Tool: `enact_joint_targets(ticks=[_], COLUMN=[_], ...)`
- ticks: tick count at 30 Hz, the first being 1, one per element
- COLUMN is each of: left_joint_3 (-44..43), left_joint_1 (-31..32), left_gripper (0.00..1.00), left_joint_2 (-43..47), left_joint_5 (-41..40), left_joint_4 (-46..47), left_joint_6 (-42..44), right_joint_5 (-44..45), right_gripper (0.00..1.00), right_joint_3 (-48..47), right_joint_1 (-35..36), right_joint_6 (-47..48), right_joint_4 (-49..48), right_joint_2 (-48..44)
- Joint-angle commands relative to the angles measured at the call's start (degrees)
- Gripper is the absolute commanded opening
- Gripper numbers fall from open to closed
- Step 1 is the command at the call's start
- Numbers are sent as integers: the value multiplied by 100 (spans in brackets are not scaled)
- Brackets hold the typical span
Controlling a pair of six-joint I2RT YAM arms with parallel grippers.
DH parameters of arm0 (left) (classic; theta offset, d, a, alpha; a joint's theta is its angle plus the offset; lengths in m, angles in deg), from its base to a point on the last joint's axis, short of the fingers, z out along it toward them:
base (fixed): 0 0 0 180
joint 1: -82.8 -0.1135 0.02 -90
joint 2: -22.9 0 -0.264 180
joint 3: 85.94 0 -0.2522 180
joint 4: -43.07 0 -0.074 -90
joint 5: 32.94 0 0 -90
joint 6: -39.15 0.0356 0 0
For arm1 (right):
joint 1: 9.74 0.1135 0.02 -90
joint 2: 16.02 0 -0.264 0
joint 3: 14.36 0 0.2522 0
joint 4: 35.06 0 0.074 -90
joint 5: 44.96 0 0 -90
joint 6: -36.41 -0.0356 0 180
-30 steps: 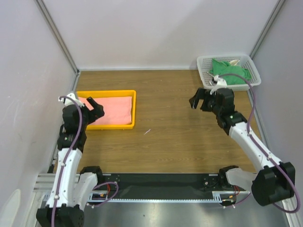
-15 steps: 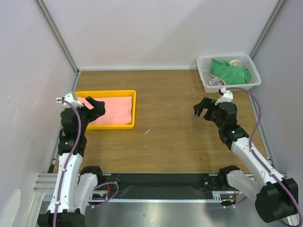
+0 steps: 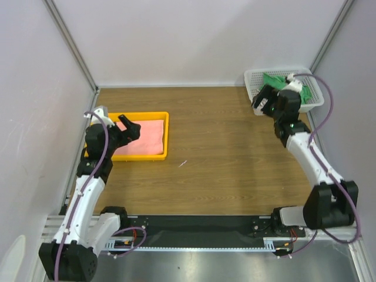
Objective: Fold and stack the towels
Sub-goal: Grab crumpled towel
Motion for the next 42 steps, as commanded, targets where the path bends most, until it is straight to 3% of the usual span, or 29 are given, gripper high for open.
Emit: enact_joint_targets(ticks=[1,9,17,22,30,33,34,36,42], left_joint_3=[-446,-1176,-1141,-1334,-1440,-1563,-1598,-1616,-1695], left_joint_1=[166,272,333,342,342,342,342,342,342], left_gripper=[100,99,100,100,100,100,100,100,100], left_joint_2=[-342,-1099,-861,-1063,-1160,-1213,-1213,-1178,-1098], left_joint_5=[-142,-317,-845,-915,-1099,-1082,-1082,-1117,-1135], left_joint_4=[217,-249,313,173,-37,-187,-231,-336,-460], left_joint_6=[311,593,383,312,453,462,462,462,619], right_joint_5=[-332,-632,-281,158,1029,968,941,888,704], right_gripper=[100,100,94,93,84,70,60,54,55], right_joint_3=[-876,-3519,-6482,-7872,-7759,-8005,-8023,-8041,-8164], right_joint_1=[-598,-1452,-1647,-1647,-1656,-1656,-1656,-1656,-1656], right_joint_6=[-221,207,508,429,253,235,235,244,358], right_joint_4=[5,601,1858,2395,1983,1974,1939,1833,1938], right_joint_2=[700,2879,5618,6615,6923,7196,7266,7319,7530])
